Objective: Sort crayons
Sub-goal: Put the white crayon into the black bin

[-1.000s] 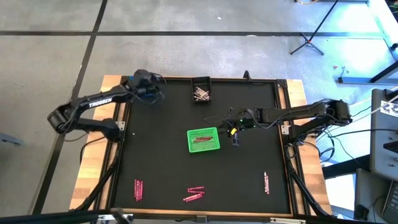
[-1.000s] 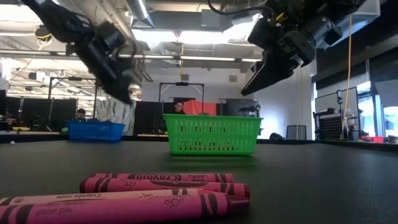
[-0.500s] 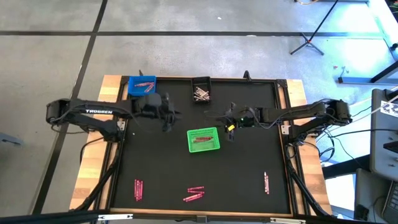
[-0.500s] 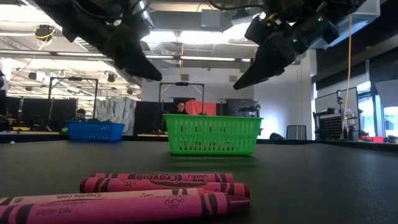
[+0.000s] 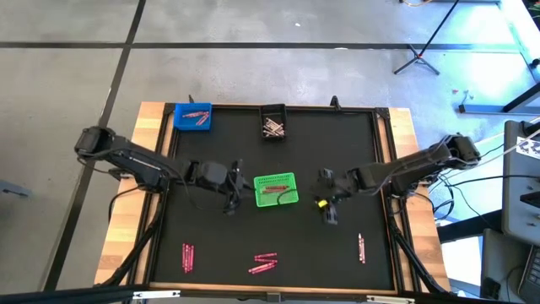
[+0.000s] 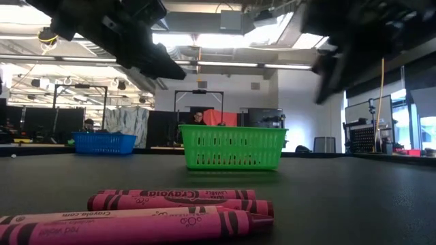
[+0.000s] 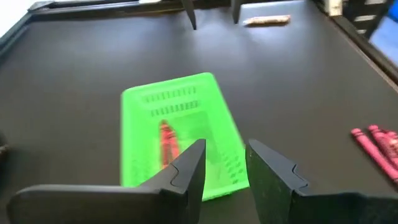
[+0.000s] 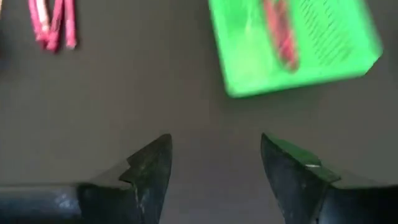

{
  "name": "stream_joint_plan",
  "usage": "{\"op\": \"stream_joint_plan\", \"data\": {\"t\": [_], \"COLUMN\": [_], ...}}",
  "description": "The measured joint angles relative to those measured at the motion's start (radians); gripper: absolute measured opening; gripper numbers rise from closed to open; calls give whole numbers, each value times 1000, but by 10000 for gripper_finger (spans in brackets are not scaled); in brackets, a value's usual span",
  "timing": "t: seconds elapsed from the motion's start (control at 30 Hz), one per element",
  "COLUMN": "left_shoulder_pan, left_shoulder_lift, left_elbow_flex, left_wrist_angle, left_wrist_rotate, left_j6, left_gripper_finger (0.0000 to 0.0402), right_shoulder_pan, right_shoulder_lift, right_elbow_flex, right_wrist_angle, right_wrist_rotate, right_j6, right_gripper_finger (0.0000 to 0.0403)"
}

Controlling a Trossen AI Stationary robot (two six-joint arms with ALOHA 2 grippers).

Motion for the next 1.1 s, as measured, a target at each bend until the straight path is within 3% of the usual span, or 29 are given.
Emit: {"op": "stream_joint_plan", "data": {"t": [0.2, 0.43, 0.7, 0.9, 1.1], "left_shoulder_pan": [-56, -78, -89, -111, -128], "left_shoulder_lift": [65, 111, 128, 128, 127], "left_elbow_flex": [0, 0, 0, 0, 0], "left_wrist_angle": [65, 82, 86, 88, 87], "left_wrist_rotate": [-6, -28, -27, -27, -26], "left_j6": [-10, -13, -18, -19, -18], "left_gripper_finger": [105, 105, 105, 105, 105], "right_shoulder_pan": [140, 326, 457, 510, 509], "right_shoulder_lift": [0, 0, 0, 13, 45], "right_elbow_flex": [-13, -64, -130, -170, -206], "right_wrist_angle": [-142, -150, -166, -166, -165], "right_wrist_rotate": [-32, -26, -23, -35, -111], "right_j6": [393, 873, 1383, 1612, 1666], "right_gripper_finger": [243, 244, 244, 243, 243]}}
